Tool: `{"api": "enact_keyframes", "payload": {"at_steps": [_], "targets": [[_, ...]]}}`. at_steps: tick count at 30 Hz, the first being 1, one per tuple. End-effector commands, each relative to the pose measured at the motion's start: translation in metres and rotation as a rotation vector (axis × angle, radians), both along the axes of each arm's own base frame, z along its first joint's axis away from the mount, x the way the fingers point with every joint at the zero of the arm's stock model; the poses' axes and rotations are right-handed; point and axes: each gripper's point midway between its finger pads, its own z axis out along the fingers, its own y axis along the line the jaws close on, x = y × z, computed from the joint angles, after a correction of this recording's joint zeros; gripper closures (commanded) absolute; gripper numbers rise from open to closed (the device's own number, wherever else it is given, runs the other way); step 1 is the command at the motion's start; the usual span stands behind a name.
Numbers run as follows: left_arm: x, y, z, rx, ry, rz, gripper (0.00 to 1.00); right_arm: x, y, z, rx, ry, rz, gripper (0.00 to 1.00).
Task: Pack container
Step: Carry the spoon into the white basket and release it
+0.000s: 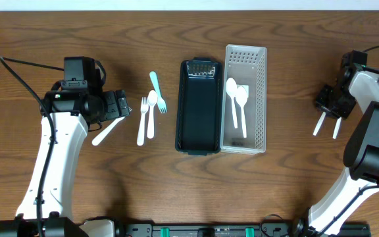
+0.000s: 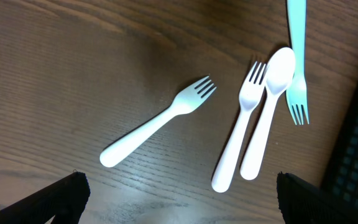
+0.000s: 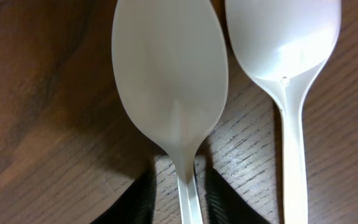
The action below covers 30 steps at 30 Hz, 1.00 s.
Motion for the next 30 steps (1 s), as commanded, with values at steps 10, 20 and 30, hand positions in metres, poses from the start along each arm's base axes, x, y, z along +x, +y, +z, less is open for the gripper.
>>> {"api": "enact_keyframes", "payload": {"at_steps": [10, 20, 30], "targets": [[0.004, 0.000, 0.005, -0.002, -0.011, -0.006, 0.02, 0.021, 0.045, 0.055, 0.120, -0.150, 0.164, 0.99], [0.004, 0.000, 0.005, -0.002, -0.011, -0.006, 0.02, 0.041, 0.179, 0.209, 0.166, -0.587, 0.487, 0.99], [0.004, 0.000, 0.005, -0.002, -0.011, -0.006, 0.02, 0.038, 0.245, 0.103, 0.117, -0.343, 0.526, 0.94]]}}
